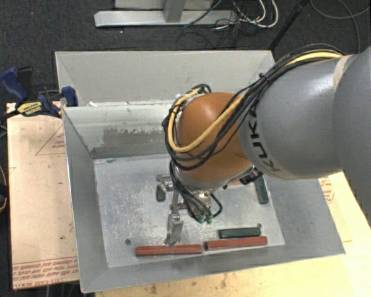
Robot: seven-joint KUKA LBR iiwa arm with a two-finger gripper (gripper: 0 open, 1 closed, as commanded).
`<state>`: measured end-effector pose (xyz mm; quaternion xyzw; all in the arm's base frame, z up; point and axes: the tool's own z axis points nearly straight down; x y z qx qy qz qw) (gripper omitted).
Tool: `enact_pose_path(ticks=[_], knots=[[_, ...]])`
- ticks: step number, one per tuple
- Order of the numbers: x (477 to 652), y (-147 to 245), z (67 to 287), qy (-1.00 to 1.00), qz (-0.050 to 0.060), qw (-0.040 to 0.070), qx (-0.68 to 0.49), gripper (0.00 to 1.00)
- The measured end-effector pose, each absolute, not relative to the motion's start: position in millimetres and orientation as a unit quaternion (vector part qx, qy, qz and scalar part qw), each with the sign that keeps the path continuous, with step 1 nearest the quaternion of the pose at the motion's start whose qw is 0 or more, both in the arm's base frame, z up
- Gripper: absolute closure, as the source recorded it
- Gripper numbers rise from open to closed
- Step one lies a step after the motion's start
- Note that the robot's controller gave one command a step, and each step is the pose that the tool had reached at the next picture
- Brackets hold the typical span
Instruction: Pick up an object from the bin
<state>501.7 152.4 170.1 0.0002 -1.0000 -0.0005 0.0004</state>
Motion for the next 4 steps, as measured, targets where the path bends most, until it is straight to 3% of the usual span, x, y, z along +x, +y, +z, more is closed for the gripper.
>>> enact_pose_path(ticks=[1,2,3,4], knots=[[481.1,157,104,-1.000,-0.001,-0.001,0.015,0.00],[478.3,156,127,-1.000,0.000,0.001,-0.018,0.00],[478.6,103,109,-0.995,-0.001,0.000,0.096,0.00],[481.8,104,83,-1.000,0.000,-0.004,-0.007,0.00]])
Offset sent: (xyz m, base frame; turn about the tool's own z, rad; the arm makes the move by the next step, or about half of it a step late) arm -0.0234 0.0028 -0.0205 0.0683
